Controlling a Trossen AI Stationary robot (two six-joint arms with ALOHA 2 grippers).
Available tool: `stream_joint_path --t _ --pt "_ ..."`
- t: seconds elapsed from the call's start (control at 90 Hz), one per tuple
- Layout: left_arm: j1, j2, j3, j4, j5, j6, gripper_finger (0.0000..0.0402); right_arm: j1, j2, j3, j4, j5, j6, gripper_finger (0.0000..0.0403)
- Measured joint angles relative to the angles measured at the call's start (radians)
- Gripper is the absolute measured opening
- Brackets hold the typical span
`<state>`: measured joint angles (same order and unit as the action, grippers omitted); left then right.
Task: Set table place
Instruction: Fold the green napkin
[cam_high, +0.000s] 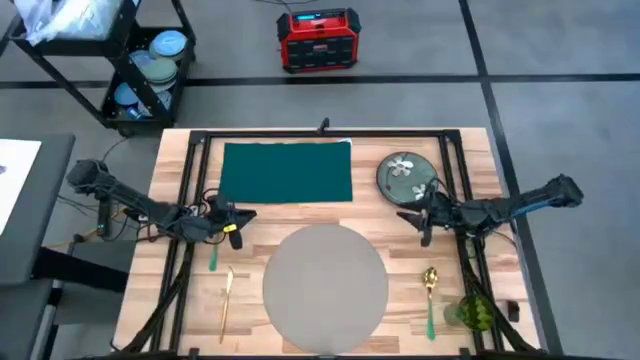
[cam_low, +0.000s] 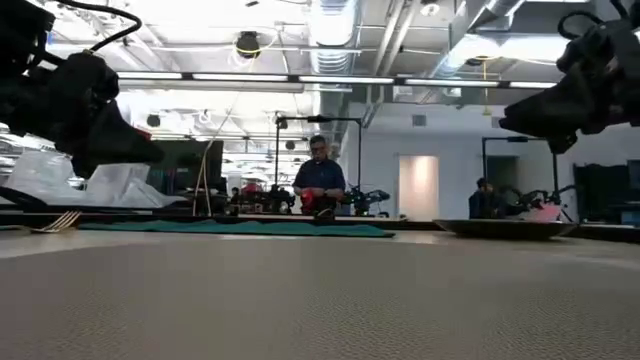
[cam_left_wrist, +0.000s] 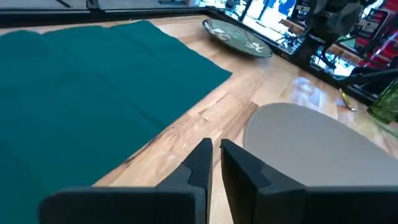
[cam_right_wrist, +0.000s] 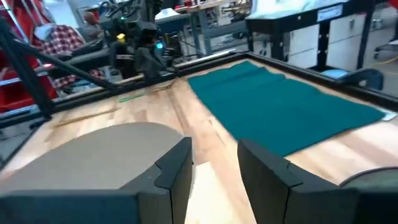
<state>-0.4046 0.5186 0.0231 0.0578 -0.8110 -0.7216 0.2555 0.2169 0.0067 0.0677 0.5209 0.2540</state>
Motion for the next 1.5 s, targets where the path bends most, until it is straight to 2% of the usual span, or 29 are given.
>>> stream_joint_path --t 0.444,0.533,0.733,0.9,1.167,1.3,1.344,1.411,1.5 --pt "0.000 0.000 0.000 0.013 -0.006 0.001 0.0014 -0.030 -0.001 0.000 0.034 0.005 0.000 0.0118" --pt "0.000 0.000 0.000 0.004 -0.006 -0.037 0.0014 -0.030 0.000 0.000 0.031 0.004 0.001 0.0118" --pt "0.001 0.000 0.000 0.002 -0.006 -0.042 0.0014 -0.027 0.000 0.000 0.023 -0.003 0.133 0.0118" --pt "0.001 0.000 0.000 0.003 -0.006 -0.061 0.0014 -0.027 0.000 0.000 0.019 -0.004 0.138 0.0118" --pt "0.008 0.005 0.002 -0.014 -0.021 0.068 0.0014 -0.033 0.000 0.000 0.011 0.012 0.102 0.0118" --pt "0.010 0.005 0.002 -0.002 -0.017 -0.058 0.0014 -0.060 0.000 0.000 0.010 0.029 0.038 0.0118" --pt "0.017 0.005 0.001 -0.002 -0.050 -0.069 0.0014 -0.071 0.000 0.000 0.011 0.031 0.040 0.0118" --pt "0.042 0.005 0.000 0.000 -0.174 -0.036 0.0014 -0.088 0.000 0.000 0.018 0.034 0.079 0.0118" --pt "0.080 -0.003 0.000 0.085 -0.271 0.029 0.0014 -0.113 0.000 0.005 0.056 0.039 0.148 0.0118"
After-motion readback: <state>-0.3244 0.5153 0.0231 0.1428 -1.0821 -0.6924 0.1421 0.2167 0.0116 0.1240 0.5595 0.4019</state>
